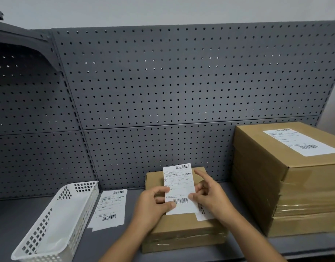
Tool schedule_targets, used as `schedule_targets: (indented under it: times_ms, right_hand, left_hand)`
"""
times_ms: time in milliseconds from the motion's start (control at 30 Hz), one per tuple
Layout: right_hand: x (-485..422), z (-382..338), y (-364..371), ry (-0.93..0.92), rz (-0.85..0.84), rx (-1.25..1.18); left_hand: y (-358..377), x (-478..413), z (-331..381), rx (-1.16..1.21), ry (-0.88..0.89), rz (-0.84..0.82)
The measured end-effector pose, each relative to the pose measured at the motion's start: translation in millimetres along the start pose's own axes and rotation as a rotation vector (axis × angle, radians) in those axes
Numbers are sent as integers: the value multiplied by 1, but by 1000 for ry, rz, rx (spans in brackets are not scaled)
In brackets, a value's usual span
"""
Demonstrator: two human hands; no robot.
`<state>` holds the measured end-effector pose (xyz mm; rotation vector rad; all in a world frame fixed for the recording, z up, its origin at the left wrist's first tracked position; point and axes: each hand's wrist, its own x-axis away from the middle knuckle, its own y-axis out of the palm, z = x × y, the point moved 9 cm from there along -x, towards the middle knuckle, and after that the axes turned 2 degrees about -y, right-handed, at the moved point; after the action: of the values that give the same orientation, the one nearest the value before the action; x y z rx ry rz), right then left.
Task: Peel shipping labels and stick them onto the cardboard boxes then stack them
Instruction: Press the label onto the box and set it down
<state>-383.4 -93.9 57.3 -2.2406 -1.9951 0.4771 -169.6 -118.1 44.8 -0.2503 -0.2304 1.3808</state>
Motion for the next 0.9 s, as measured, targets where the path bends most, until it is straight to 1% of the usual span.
schedule_targets:
  times_ms: [67, 167, 300, 400, 500, 600, 667, 767, 900]
  right_hand:
    - [2, -2, 2, -32, -9, 61]
    - [7, -8, 7, -68, -25, 133]
    - [9, -14, 11, -108, -34, 164]
    - [11, -18, 15, -146, -72, 180]
    - [13, -14, 18, -112, -133, 182]
    - [11, -9, 20, -70, -174, 216]
    - [12, -11, 23, -78, -197, 244]
    - [14, -14, 29, -104, -231, 301]
    - [12, -15, 29, -83, -248, 304]
  left_hand:
    - [1, 0, 0, -35, 18, 12]
    - [4, 0, 4, -111, 93, 42]
    - [6, 1, 8, -183, 162, 57]
    - [3, 3, 8, -304, 220, 88]
    - [2, -2, -2, -246, 180, 55]
    - [2, -7, -7, -240, 140, 48]
    - [4, -10, -12, -214, 118, 48]
    - [5, -11, -20, -190, 111, 72]
    - [5, -11, -22, -212, 128, 60]
